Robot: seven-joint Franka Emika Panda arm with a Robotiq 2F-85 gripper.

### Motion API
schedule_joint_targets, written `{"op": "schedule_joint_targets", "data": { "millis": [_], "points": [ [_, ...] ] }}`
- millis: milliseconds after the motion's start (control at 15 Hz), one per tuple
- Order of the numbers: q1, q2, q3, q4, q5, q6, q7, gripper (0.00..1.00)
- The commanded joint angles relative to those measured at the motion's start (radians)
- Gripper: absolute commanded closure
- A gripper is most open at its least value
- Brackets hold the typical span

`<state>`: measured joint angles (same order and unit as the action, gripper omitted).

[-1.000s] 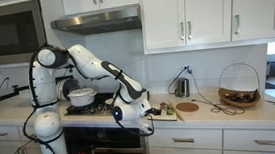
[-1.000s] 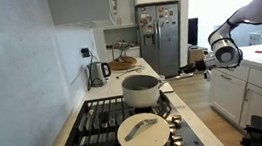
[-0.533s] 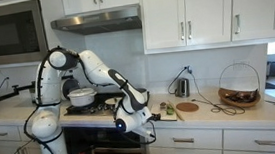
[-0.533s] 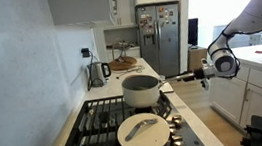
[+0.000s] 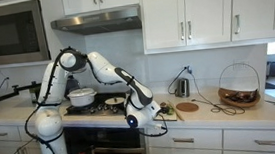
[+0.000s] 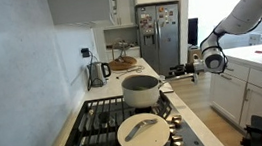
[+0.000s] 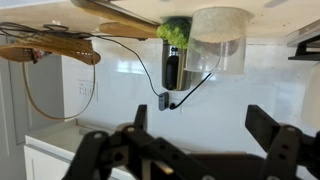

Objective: Pour the contents in the small clear cup into the pot

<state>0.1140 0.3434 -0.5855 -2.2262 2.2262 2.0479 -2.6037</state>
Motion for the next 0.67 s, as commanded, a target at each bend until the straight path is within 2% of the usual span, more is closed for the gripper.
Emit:
{"op": "schedule_joint_targets", "data": {
  "millis": [0,400,600],
  "points": [
    [0.053,0.124,-0.03,0.047,0.08,-0.056,0.0,0.0],
    [0.111,0.265,-0.056,0.087,0.17,-0.146,0.0,0.0],
    [0.147,0.335,-0.09,0.127,0.246,-0.188,0.0,0.0]
  ]
}}
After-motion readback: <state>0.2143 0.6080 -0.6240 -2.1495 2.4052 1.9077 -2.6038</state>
